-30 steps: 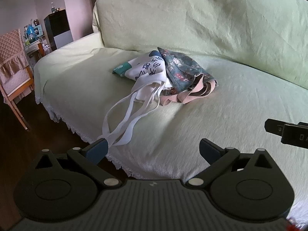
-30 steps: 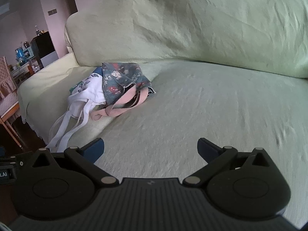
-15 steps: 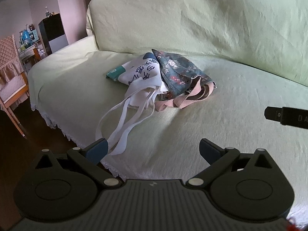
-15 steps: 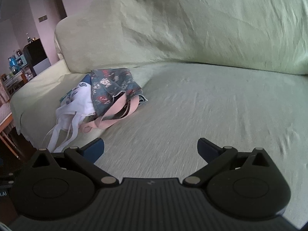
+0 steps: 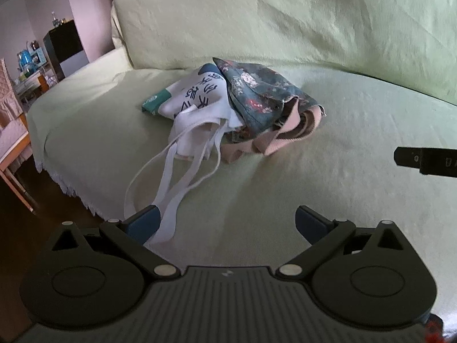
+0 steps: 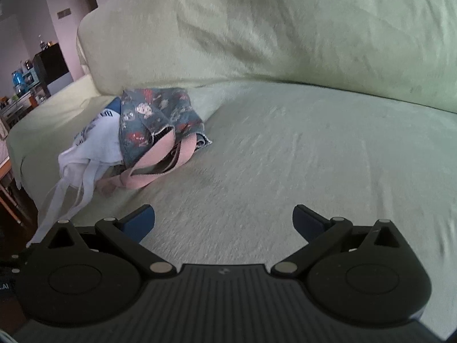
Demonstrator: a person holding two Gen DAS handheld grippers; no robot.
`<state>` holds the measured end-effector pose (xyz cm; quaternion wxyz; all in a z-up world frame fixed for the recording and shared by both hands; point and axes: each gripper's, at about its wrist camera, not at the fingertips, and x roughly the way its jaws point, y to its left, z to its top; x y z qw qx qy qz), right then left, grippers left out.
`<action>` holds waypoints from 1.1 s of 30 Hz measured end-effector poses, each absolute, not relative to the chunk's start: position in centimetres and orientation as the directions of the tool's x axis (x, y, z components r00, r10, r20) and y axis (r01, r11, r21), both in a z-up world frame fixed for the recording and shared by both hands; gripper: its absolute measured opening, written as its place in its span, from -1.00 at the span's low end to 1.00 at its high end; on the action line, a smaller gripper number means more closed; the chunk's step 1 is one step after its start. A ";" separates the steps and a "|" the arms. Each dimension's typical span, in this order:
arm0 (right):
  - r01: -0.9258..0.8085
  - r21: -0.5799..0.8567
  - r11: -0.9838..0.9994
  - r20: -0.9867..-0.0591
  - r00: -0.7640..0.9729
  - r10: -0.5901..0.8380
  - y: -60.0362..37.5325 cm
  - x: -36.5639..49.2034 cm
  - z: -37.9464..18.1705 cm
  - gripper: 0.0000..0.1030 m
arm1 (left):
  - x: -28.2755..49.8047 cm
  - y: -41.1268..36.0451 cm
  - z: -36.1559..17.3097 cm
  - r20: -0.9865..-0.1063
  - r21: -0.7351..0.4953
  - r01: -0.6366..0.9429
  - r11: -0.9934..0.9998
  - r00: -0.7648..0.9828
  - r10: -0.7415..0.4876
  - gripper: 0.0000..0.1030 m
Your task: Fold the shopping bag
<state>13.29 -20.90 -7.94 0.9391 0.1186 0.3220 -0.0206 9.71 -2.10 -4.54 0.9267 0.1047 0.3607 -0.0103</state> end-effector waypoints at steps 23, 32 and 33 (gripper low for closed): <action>0.084 0.171 0.982 -0.534 0.845 0.020 -24.7 26.1 -11.1 0.97 | 26.7 -8.5 -11.0 -0.601 0.502 0.362 0.785 0.799 0.015 0.04; -0.015 0.145 0.989 -0.547 0.832 0.093 -23.4 29.4 -12.1 0.49 | 27.4 -8.2 -12.6 -0.605 0.542 0.433 0.720 0.796 -0.023 0.05; -0.026 0.146 0.989 -0.551 0.828 0.104 -23.1 29.6 -12.3 0.48 | 27.5 -8.0 -12.5 -0.603 0.538 0.433 0.723 0.797 -0.029 0.05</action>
